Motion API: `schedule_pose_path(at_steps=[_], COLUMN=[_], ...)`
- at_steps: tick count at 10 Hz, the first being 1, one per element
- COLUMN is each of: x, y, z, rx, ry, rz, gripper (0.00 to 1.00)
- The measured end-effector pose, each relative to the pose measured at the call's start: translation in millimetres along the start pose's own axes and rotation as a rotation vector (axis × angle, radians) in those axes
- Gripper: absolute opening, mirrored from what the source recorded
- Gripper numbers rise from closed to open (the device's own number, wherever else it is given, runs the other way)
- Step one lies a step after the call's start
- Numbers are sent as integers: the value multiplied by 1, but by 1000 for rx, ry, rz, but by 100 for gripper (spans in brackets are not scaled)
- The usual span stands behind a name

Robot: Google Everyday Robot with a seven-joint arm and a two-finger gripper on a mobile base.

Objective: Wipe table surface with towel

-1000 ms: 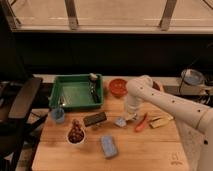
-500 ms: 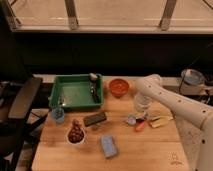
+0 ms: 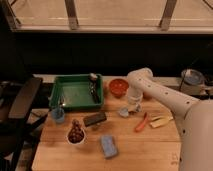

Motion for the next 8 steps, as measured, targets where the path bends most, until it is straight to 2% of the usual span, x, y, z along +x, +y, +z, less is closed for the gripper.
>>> schedule_pose_path(at_steps=[2, 4, 6, 8], x=[-25, -35, -30, -8], y=[2, 27, 55, 70], z=[0, -2, -2, 0], rx=[10, 11, -5, -27], ry=[-45, -76, -82, -60], rz=[-36, -39, -16, 28], gripper=[0, 0, 0, 0])
